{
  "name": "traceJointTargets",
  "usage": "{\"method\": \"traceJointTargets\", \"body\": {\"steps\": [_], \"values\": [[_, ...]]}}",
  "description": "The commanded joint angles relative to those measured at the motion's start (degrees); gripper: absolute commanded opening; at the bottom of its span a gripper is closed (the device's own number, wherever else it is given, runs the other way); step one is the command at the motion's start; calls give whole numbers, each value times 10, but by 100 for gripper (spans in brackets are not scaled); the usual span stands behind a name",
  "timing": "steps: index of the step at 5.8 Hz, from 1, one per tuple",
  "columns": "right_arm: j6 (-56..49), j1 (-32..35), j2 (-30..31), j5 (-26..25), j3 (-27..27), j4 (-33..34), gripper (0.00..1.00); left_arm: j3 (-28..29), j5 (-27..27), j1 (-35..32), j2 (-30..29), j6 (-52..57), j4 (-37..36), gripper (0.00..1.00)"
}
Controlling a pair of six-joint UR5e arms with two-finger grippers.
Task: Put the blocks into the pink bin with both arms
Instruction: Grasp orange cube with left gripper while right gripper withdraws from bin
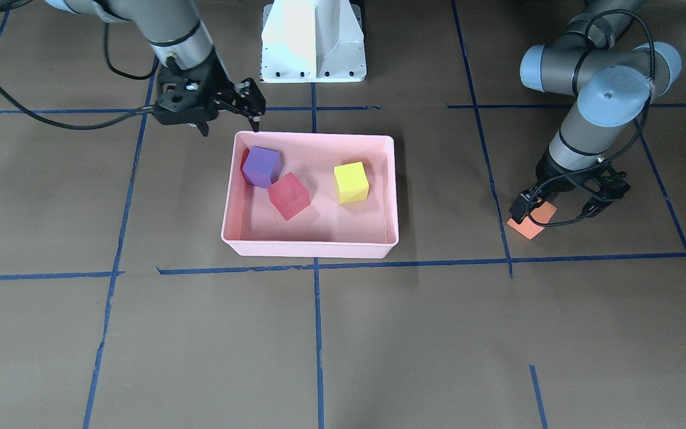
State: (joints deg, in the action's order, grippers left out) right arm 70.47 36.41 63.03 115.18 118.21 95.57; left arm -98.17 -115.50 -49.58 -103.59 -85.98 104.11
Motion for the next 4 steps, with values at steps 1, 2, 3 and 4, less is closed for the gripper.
{"method": "traceJointTargets", "body": {"steps": [1,2,3,4], "values": [[0,8,17,5,27,1,100,14,0,2,8,-23,8,100],[1,11,16,4,28,1,100,28,0,2,8,-23,27,100],[1,15,17,4,36,1,100,42,-1,3,8,-23,40,100],[1,16,30,5,52,2,100,51,-1,3,10,-24,56,100]]}}
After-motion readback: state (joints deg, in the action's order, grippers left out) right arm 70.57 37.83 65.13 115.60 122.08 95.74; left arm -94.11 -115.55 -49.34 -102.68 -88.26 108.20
